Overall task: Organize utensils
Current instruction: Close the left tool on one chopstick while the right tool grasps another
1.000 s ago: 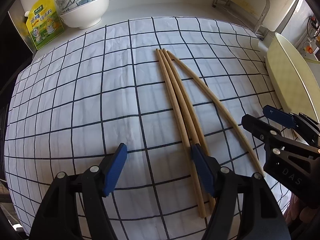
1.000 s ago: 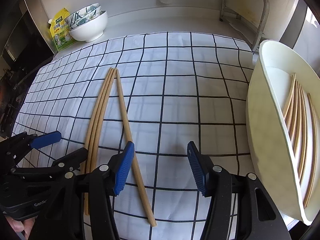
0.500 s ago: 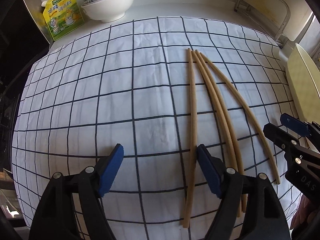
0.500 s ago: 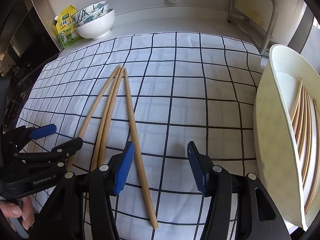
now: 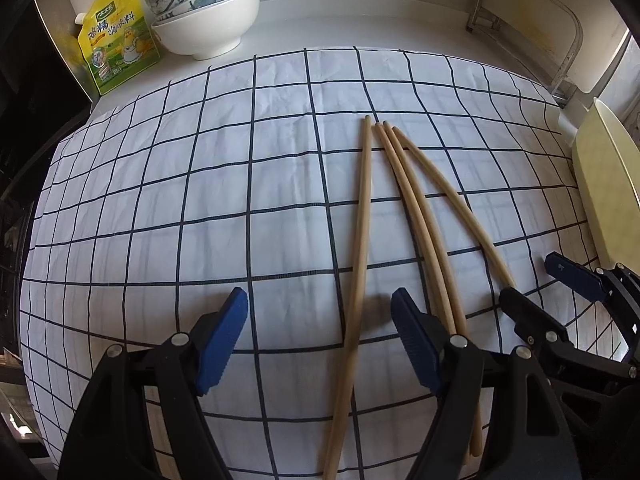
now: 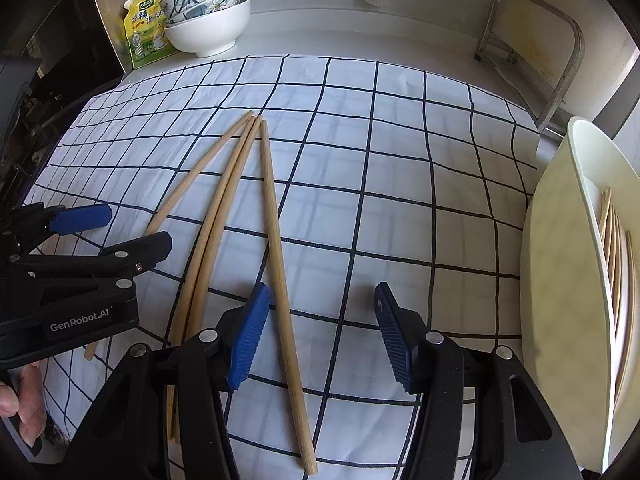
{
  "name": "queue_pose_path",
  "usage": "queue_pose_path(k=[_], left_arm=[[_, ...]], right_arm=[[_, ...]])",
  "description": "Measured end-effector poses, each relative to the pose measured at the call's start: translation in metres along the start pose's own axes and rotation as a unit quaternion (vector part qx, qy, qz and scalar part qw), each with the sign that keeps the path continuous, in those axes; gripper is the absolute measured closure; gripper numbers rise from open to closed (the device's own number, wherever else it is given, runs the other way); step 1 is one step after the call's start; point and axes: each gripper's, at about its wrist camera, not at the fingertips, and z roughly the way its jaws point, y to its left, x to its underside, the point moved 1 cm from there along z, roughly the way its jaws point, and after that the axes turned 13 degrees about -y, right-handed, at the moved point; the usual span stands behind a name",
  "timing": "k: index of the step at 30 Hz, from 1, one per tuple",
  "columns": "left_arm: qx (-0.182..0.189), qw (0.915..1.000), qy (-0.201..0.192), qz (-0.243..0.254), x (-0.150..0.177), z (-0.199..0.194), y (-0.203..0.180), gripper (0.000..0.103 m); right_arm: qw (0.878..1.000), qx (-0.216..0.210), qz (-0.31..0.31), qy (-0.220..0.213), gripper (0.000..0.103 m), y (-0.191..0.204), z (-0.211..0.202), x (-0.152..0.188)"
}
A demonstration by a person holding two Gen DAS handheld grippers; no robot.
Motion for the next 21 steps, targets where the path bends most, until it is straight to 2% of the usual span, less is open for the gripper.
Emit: queue_pose_path(k=[2, 3, 4, 5, 6, 8, 9, 14, 21], left_arm=[[0.01, 0.9999, -0.003, -0.002, 0.002, -0.002, -0.001, 0.041], [0.011, 0.9999, -0.005, -0.001, 0.003, -0.004, -0.001, 0.044], [0.015, 0.9999, -0.006, 0.0, 0.003, -0.005, -0.003, 0.054], [0.018, 0.9998, -0.006, 0.003, 0.003, -0.007, -0.004, 0.068], [0.021, 0.9998, -0.004, 0.005, 0.003, -0.008, -0.005, 0.076], [0.02, 0.9998, 0.0, 0.006, 0.004, -0.012, -0.007, 0.092], [0.022, 0.9998, 0.003, 0.003, 0.005, -0.014, -0.007, 0.095], [0.039, 0.999, 0.017, -0.016, 0.003, -0.017, 0.007, 0.095], [0.052, 0.9986, 0.002, -0.004, -0.012, -0.044, 0.002, 0.095]], right_arm=[[1.0, -0.007, -0.001, -0.004, 0.059, 0.002, -0.001, 0.001], [1.0, -0.01, -0.006, -0.006, 0.066, 0.004, -0.002, 0.001], [1.0, -0.013, -0.01, -0.007, 0.071, 0.005, -0.002, 0.001], [1.0, -0.016, -0.014, -0.007, 0.082, 0.007, -0.002, 0.0], [1.0, -0.018, -0.017, -0.005, 0.095, 0.009, -0.002, 0.0], [1.0, -0.026, -0.01, -0.003, 0.097, 0.01, -0.001, -0.002], [0.999, -0.034, -0.002, 0.0, 0.097, 0.009, -0.001, -0.003], [0.998, -0.056, 0.038, -0.004, 0.097, 0.005, -0.012, -0.009], [0.995, -0.062, 0.073, -0.03, 0.097, -0.004, -0.047, -0.027]])
